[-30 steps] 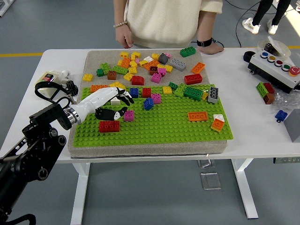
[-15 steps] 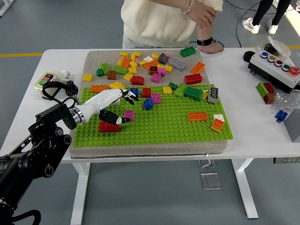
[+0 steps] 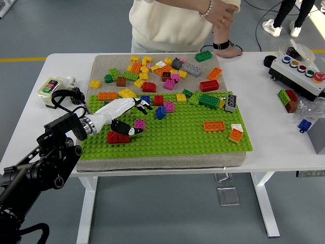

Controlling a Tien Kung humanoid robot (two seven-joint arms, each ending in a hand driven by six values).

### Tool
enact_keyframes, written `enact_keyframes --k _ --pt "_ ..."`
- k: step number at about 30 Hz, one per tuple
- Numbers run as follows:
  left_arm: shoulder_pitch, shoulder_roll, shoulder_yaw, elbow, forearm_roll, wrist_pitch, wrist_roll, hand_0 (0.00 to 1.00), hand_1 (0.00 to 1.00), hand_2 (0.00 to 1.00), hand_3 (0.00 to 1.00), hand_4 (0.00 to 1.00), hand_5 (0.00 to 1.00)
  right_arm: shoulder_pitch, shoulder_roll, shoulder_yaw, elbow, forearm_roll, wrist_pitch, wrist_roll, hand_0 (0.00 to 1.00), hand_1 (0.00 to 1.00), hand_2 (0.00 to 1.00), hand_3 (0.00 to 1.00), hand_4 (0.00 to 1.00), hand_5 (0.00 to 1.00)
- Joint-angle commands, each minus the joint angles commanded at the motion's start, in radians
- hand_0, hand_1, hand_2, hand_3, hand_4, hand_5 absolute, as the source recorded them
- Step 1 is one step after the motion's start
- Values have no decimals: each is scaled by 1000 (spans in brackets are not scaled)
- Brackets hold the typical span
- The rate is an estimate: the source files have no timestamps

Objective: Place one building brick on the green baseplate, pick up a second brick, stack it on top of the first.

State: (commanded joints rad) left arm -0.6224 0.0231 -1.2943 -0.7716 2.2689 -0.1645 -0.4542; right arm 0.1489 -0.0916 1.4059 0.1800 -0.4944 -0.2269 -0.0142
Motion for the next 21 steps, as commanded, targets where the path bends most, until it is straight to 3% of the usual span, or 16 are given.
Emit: enact_keyframes --k 21 --pt "-45 13 65 94 0 73 -27 788 744 675 755 859 64 2 -1 -1 0 0 1 4 743 666 716 603 920 499"
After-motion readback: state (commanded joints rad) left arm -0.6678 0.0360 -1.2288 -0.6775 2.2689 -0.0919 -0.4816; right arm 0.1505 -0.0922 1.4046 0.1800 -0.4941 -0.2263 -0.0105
